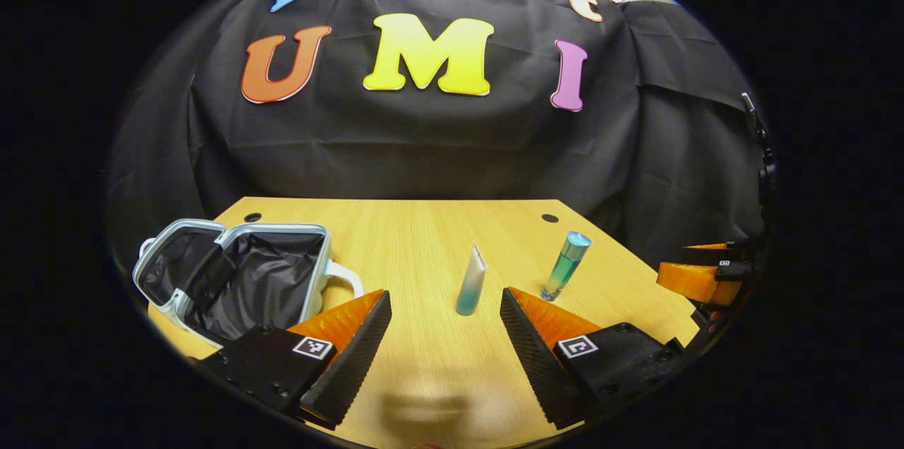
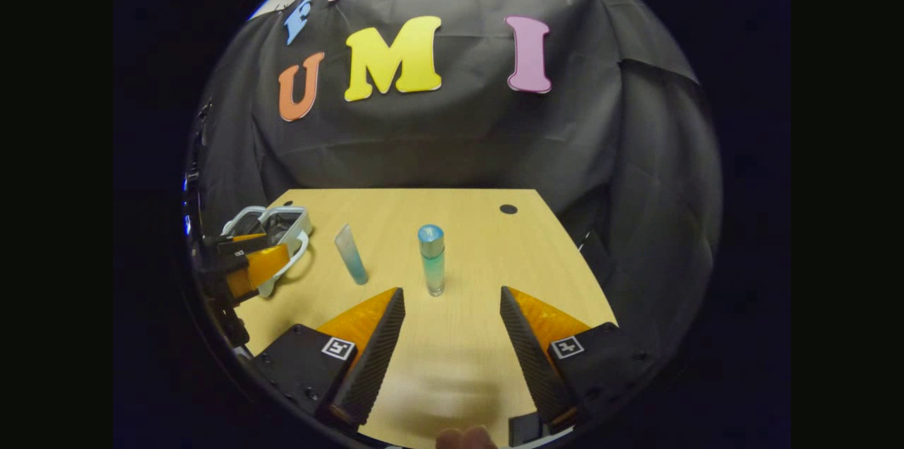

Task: First open the suitcase, pack the skin care products into it, and then close the suitcase.

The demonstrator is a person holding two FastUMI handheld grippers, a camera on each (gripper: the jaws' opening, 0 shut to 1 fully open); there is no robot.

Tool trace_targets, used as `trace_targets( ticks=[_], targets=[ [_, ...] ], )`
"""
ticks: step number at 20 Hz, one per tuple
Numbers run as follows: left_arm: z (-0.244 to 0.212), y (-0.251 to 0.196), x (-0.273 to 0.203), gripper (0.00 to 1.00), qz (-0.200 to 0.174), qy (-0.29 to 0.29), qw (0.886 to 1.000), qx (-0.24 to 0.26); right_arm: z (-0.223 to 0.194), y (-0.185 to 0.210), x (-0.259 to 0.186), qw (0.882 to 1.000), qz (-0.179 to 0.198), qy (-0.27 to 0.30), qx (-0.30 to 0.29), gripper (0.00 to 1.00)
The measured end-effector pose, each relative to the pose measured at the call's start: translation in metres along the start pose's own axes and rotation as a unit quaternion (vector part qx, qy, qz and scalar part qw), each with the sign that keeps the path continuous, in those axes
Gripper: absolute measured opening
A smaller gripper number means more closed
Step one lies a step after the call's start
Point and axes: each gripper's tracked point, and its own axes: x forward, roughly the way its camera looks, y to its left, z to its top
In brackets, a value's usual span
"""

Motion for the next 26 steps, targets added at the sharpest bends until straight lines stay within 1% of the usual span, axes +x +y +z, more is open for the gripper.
trace_targets(
  ticks=[5,10,14,17,21,22,23,24,25,26],
  targets=[
    [-0.037,-0.022,0.044,0.99,-0.015,0.038,0.999,-0.009,-0.022,-0.01,0.037,0.999,-0.001,0.031,0.006,0.81],
    [-0.055,-0.031,0.081,0.99,-0.021,0.058,0.998,-0.01,-0.044,-0.022,0.067,0.998,-0.007,0.064,0.021,0.82],
    [-0.06,-0.034,0.109,0.99,-0.025,0.064,0.998,-0.004,-0.05,-0.011,0.096,0.997,0.014,0.079,0.021,0.82],
    [-0.07,-0.035,0.123,0.99,-0.021,0.076,0.997,-0.015,-0.055,-0.006,0.117,0.995,0.028,0.089,0.031,0.82],
    [-0.073,-0.033,0.135,0.98,-0.015,0.075,0.997,-0.02,-0.058,-0.003,0.132,0.994,0.037,0.099,0.034,0.82],
    [-0.074,-0.033,0.137,0.95,-0.016,0.075,0.997,-0.022,-0.057,-0.002,0.136,0.994,0.038,0.1,0.032,0.82],
    [-0.076,-0.033,0.138,0.98,-0.015,0.077,0.997,-0.024,-0.06,-0.003,0.139,0.994,0.038,0.101,0.031,0.82],
    [-0.076,-0.032,0.14,0.94,-0.013,0.078,0.997,-0.025,-0.061,-0.002,0.145,0.993,0.038,0.103,0.033,0.82],
    [-0.075,-0.03,0.14,0.74,-0.009,0.077,0.997,-0.026,-0.061,0.0,0.149,0.993,0.039,0.103,0.038,0.82],
    [-0.075,-0.03,0.142,0.7,-0.008,0.075,0.997,-0.027,-0.062,0.005,0.154,0.993,0.043,0.105,0.042,0.82]
  ],
)
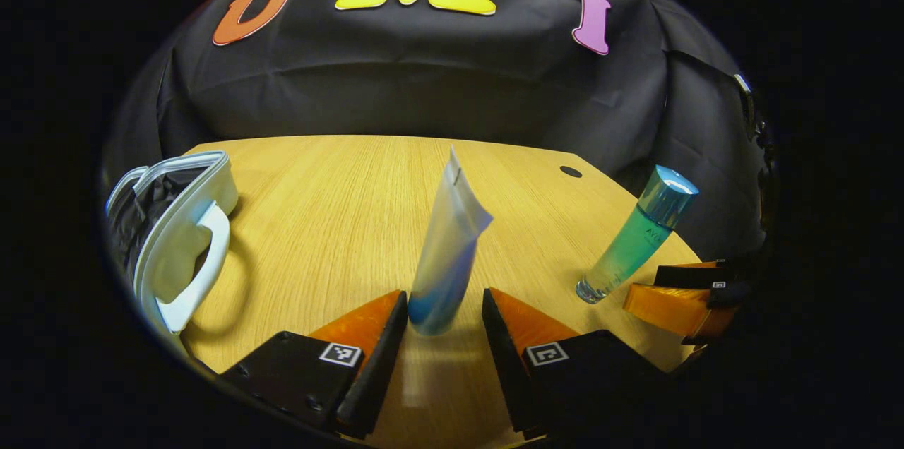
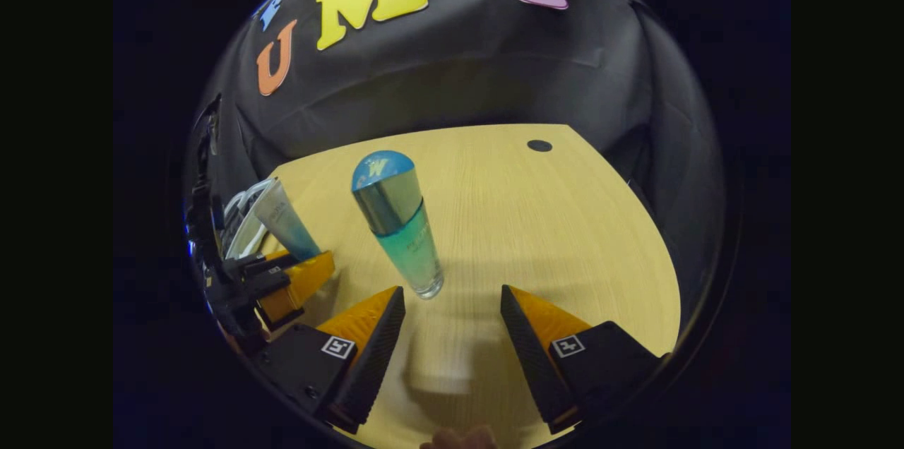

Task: First open the suitcase, pack the skin care products into it, and then close the suitcase.

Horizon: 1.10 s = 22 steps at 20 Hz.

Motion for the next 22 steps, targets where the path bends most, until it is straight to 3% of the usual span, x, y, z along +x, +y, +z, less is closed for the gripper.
trace_targets(
  ticks=[1,3,9,15,22],
  targets=[
    [0.0,0.001,0.001,0.68,0.003,0.001,1.0,0.002,0.001,0.004,0.003,1.0,0.006,0.0,0.001,0.82],
    [0.0,0.0,0.001,0.44,-0.002,0.005,1.0,0.005,0.007,0.015,0.01,1.0,0.016,-0.005,-0.003,0.82],
    [0.006,-0.004,-0.009,0.39,-0.024,0.004,1.0,-0.015,0.018,0.034,0.036,0.999,0.022,-0.013,-0.021,0.83],
    [0.024,0.004,-0.018,0.39,-0.024,-0.01,0.999,-0.028,0.01,0.027,0.042,1.0,-0.007,-0.006,-0.026,0.42],
    [0.042,0.023,-0.039,0.39,-0.016,-0.025,0.998,-0.057,0.011,0.025,0.039,1.0,-0.017,0.005,-0.011,0.33]
  ],
)
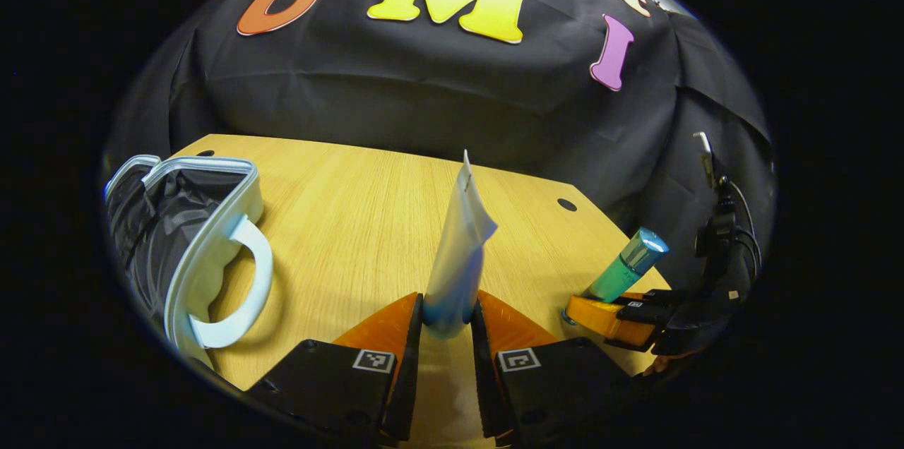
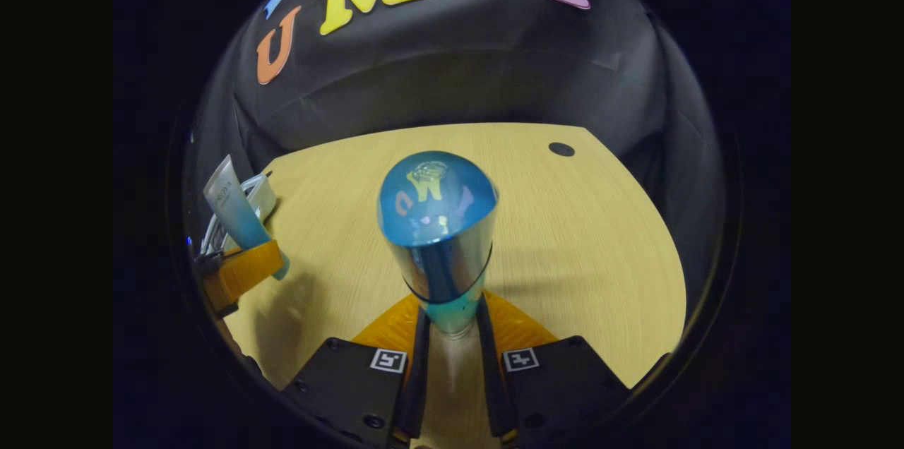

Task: First open the suitcase, pack the skin care products into it, and then close the suitcase.

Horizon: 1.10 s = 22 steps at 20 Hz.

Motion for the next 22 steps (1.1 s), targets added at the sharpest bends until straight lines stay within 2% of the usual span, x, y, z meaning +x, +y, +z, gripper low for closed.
trace_targets(
  ticks=[3,6,9,10,13,17,20,22],
  targets=[
    [0.018,0.008,-0.014,0.39,0.0,-0.021,1.0,-0.008,0.007,0.004,-0.01,1.0,0.003,-0.004,0.007,0.31],
    [0.046,0.027,-0.041,0.39,0.005,-0.035,0.998,-0.05,0.019,0.022,-0.03,1.0,0.026,-0.003,0.006,0.33],
    [0.073,0.074,-0.071,0.39,0.036,-0.049,0.996,-0.064,0.035,0.048,-0.049,0.999,0.048,-0.005,0.009,0.33],
    [0.079,0.109,-0.084,0.39,0.057,-0.046,0.995,-0.063,0.044,0.062,-0.056,0.998,0.056,-0.009,0.01,0.33],
    [0.072,0.176,-0.114,0.39,0.098,-0.013,0.993,-0.065,0.054,0.088,-0.067,0.998,0.065,-0.012,0.004,0.33],
    [0.041,0.243,-0.122,0.39,0.133,0.045,0.987,-0.08,0.057,0.109,-0.082,0.998,0.059,-0.009,-0.016,0.33],
    [0.001,0.273,-0.119,0.39,0.137,0.133,0.976,-0.103,0.056,0.123,-0.099,0.998,0.054,0.002,-0.035,0.33],
    [-0.019,0.278,-0.12,0.39,0.128,0.179,0.967,-0.128,0.056,0.141,-0.115,0.996,0.072,0.012,-0.046,0.33]
  ],
)
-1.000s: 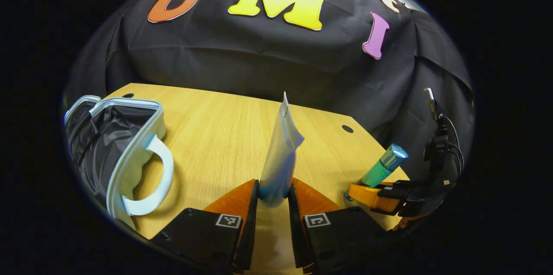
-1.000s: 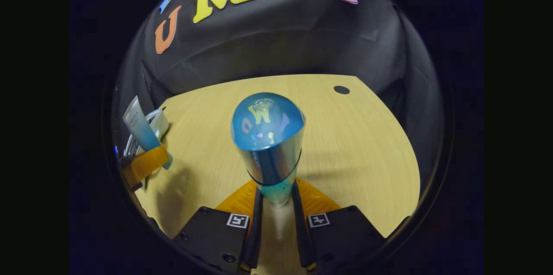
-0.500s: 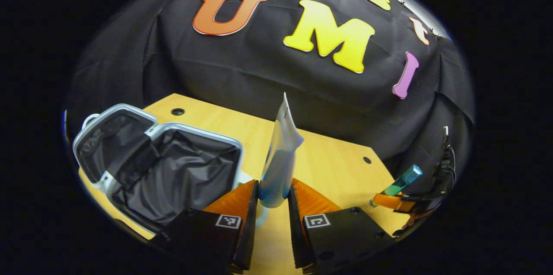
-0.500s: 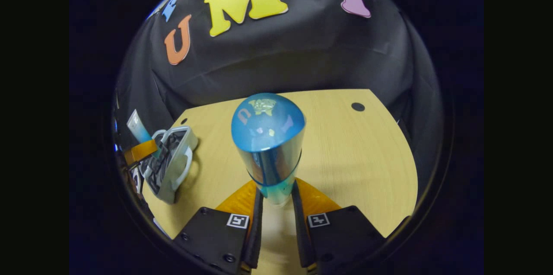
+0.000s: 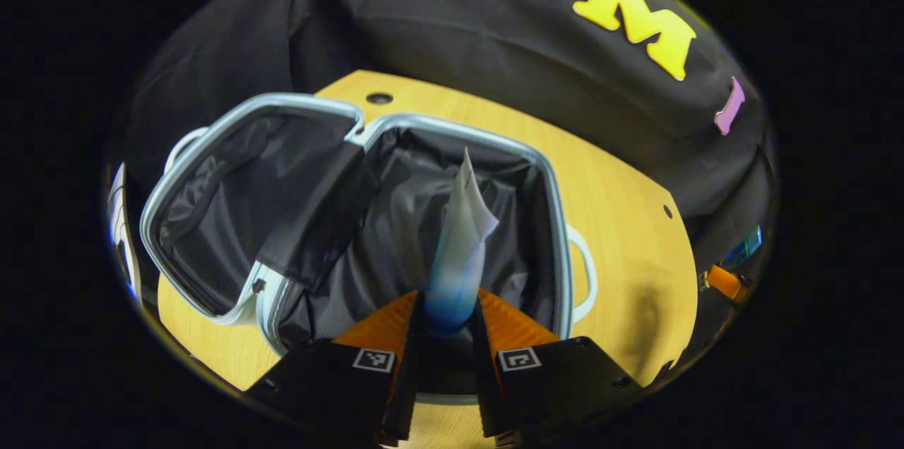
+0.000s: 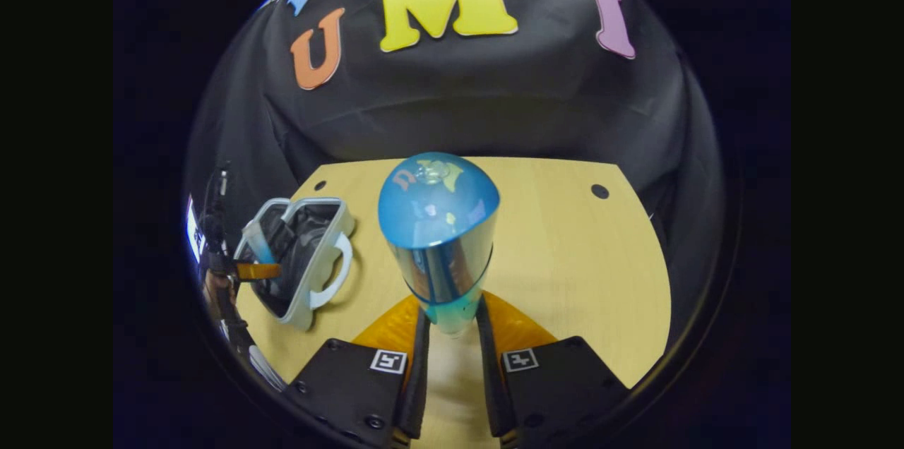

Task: First open the suitcase, pack the skin care products into it, and then close the suitcase.

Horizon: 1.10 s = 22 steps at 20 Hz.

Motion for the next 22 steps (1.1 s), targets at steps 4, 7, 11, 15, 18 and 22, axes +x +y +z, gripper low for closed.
trace_targets(
  ticks=[4,7,11,15,18,22],
  targets=[
    [-0.031,0.029,0.01,0.39,0.023,0.1,0.995,0.005,0.0,0.038,-0.022,0.998,0.046,0.029,-0.008,0.33],
    [-0.03,0.036,0.009,0.39,0.032,0.121,0.992,0.006,-0.001,0.065,-0.03,0.996,0.079,0.031,-0.013,0.33],
    [-0.038,0.04,0.016,0.53,0.039,0.15,0.988,-0.002,-0.006,0.089,-0.033,0.994,0.101,0.034,-0.027,0.33],
    [-0.03,0.03,0.01,0.64,0.029,0.13,0.991,-0.014,-0.009,0.119,-0.03,0.988,0.129,0.053,-0.058,0.33],
    [-0.014,0.017,-0.018,0.87,0.016,0.068,0.997,-0.012,-0.007,0.159,-0.021,0.981,0.16,0.081,-0.079,0.33],
    [-0.007,0.018,-0.065,0.97,0.0,0.004,1.0,-0.02,-0.009,0.22,0.003,0.965,0.199,0.129,-0.113,0.33]
  ],
)
